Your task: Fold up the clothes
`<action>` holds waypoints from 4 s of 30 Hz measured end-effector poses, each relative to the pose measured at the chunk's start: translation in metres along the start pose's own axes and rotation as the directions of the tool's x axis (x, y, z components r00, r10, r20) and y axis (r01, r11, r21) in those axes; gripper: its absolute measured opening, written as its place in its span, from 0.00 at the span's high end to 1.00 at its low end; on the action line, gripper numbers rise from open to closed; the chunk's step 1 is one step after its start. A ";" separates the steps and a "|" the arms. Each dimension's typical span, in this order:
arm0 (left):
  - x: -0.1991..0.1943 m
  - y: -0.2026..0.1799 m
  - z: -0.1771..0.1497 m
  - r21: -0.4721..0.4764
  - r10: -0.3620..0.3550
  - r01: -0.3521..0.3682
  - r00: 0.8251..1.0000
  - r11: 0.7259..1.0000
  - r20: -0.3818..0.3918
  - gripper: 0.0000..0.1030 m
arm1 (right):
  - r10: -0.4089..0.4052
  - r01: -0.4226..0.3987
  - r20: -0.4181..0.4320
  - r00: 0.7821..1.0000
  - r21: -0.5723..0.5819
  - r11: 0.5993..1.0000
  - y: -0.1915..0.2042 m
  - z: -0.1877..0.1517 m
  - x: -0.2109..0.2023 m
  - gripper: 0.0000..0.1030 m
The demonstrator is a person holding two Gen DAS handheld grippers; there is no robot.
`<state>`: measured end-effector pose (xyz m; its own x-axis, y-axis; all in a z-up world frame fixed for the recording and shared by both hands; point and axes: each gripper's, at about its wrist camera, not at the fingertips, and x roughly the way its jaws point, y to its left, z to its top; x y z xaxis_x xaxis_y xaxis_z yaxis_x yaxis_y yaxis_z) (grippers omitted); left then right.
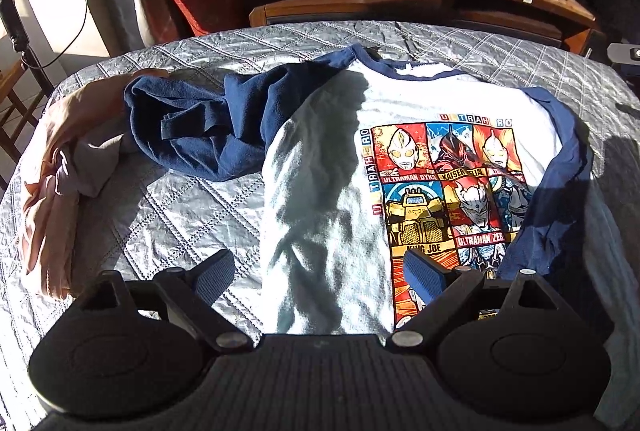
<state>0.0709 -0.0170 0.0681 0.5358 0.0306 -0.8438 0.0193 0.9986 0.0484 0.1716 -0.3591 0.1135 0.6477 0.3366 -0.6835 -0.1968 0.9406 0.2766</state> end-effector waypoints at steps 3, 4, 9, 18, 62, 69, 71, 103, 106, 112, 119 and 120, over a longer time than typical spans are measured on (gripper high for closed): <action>0.003 0.004 0.002 0.008 0.001 -0.001 1.000 1.000 -0.002 0.13 | 0.004 0.002 -0.105 0.994 0.055 0.998 -0.014 0.019 0.053 0.43; 0.005 0.006 0.004 0.006 0.003 -0.003 1.000 1.000 -0.007 0.13 | 0.008 0.001 -0.147 0.989 0.061 0.998 -0.015 0.022 0.070 0.43; 0.013 0.018 0.013 -0.023 -0.011 0.011 1.000 1.000 -0.029 0.13 | -0.005 0.001 -0.311 0.950 -0.015 1.000 0.001 0.007 0.122 0.54; 0.012 0.029 0.016 -0.066 -0.053 0.051 0.998 0.997 -0.035 0.13 | -0.033 -0.010 -0.396 0.918 -0.107 0.994 0.013 -0.004 0.129 0.96; 0.006 0.041 0.011 -0.089 -0.086 0.081 0.995 0.993 -0.046 0.13 | -0.141 0.055 -0.188 0.972 -0.399 0.915 0.098 -0.016 0.181 0.93; 0.005 0.043 0.010 -0.100 -0.090 0.085 0.995 0.991 -0.048 0.12 | -0.117 0.114 0.021 0.993 -0.470 0.875 0.132 0.005 0.171 0.94; 0.004 0.042 0.009 -0.096 -0.092 0.088 0.995 0.992 -0.046 0.12 | -0.175 0.248 0.182 0.968 -0.552 0.796 0.146 0.007 0.168 0.85; -0.011 0.068 0.015 -0.131 -0.029 0.030 0.999 0.991 0.015 0.06 | -0.137 0.141 0.034 0.990 -0.219 0.966 0.103 -0.180 -0.038 0.39; -0.011 0.073 0.017 -0.154 -0.024 0.026 1.000 0.988 0.017 0.06 | -0.124 0.104 -0.026 0.992 -0.391 0.914 0.130 -0.212 -0.046 0.28; -0.007 0.070 0.016 -0.141 -0.013 0.015 1.000 0.990 0.010 0.06 | -0.121 0.121 -0.008 0.993 -0.001 0.993 0.079 -0.200 -0.035 0.26; -0.004 0.066 0.015 -0.125 -0.004 0.003 1.000 0.992 -0.006 0.06 | -0.128 0.118 -0.078 0.989 -0.120 0.986 0.095 -0.203 -0.021 0.72; -0.004 0.066 0.015 -0.122 -0.002 0.001 1.000 0.992 -0.006 0.06 | -0.141 0.129 -0.072 0.987 -0.150 0.980 0.101 -0.205 -0.021 0.80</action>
<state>0.0828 0.0478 0.0827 0.5303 0.0286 -0.8473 -0.0835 0.9963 -0.0186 -0.0127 -0.2619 0.0170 0.6145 0.2033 -0.7623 -0.2204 0.9720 0.0816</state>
